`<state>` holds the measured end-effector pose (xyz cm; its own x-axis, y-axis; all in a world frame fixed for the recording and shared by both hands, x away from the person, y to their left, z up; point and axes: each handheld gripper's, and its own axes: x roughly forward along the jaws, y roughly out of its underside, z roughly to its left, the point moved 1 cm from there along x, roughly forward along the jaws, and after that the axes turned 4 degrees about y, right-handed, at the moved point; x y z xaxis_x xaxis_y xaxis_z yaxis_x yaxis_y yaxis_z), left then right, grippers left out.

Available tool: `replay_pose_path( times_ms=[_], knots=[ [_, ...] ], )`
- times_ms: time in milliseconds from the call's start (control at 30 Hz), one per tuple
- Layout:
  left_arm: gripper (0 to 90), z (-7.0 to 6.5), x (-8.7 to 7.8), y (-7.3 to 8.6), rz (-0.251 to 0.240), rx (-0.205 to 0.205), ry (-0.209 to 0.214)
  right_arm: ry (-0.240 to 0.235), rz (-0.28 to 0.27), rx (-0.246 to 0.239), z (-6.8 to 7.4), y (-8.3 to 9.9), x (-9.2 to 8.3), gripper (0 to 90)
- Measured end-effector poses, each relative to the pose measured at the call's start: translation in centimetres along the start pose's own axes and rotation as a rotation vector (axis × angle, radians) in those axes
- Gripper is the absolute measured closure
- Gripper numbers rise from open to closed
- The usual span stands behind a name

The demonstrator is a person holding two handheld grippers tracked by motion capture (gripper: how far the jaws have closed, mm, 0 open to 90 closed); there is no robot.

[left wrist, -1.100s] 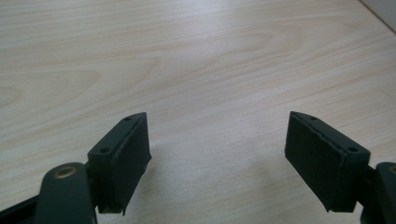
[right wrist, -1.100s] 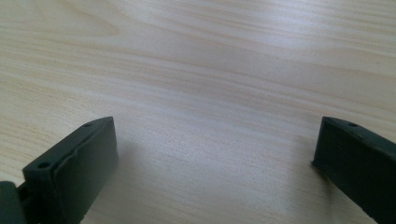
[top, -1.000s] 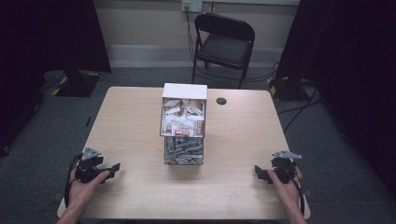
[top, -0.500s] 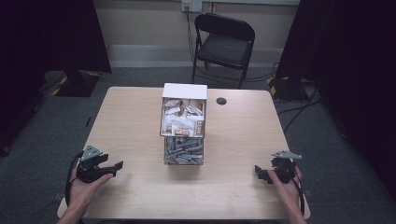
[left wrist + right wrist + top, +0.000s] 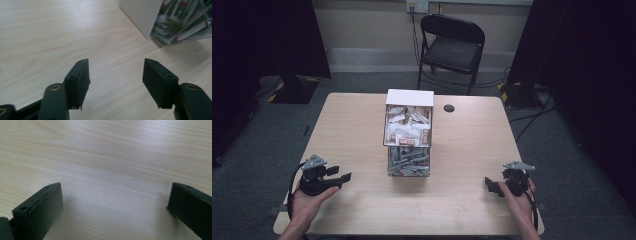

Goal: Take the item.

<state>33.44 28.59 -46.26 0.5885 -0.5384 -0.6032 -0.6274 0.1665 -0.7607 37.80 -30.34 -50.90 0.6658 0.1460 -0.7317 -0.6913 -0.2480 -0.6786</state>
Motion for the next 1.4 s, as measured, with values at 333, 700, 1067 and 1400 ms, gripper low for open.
replay_pose_path(
  times_ms=[333, 700, 1067, 1400],
  knots=[
    [46.1, -2.1, -0.3, -0.9, -0.032, 0.084, 0.073, 0.0, 0.0, 0.0, 0.0, 0.0, 0.0, 0.0],
    [53.2, -4.0, -0.1, -1.9, -0.034, 0.157, 0.158, 0.0, 0.0, 0.0, 0.0, 0.0, 0.0, 0.0],
    [60.7, -6.0, 0.7, -3.2, -0.036, 0.21, 0.23, 0.0, 0.001, 0.001, 0.0, 0.0, 0.0, 0.0],
    [64.6, -7.4, 1.6, -3.9, -0.055, 0.219, 0.287, 0.0, 0.001, 0.001, 0.0, 0.0, 0.0, 0.0]
  ],
)
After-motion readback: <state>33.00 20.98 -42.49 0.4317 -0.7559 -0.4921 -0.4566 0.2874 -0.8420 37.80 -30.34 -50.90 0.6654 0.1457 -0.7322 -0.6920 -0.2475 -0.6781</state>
